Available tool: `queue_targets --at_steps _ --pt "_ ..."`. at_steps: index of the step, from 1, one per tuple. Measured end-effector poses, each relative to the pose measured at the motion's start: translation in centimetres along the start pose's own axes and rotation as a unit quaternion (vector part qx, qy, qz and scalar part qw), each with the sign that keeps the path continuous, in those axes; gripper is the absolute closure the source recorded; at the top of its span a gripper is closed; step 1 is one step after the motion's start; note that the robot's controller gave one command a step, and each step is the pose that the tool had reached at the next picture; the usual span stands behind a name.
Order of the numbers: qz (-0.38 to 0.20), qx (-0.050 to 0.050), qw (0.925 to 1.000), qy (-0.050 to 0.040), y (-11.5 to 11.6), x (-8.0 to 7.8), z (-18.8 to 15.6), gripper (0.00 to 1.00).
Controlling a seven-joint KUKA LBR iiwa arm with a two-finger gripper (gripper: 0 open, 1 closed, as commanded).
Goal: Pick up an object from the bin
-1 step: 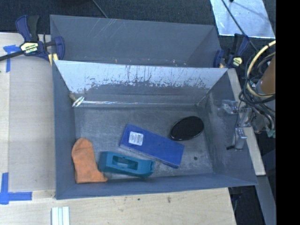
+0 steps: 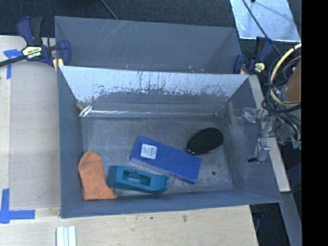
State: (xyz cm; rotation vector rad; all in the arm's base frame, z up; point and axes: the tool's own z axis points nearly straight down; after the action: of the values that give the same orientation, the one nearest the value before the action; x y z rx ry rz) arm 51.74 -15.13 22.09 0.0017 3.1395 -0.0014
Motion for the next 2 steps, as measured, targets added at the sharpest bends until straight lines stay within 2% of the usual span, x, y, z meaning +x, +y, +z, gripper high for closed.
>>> queue_targets --at_steps 1,2 --pt "0.024 0.001 0.9997 -0.0069 1.6 -5.4 4.8 0.00" --pt "0.027 0.001 0.9996 -0.0055 2.1 -6.5 6.3 0.00"
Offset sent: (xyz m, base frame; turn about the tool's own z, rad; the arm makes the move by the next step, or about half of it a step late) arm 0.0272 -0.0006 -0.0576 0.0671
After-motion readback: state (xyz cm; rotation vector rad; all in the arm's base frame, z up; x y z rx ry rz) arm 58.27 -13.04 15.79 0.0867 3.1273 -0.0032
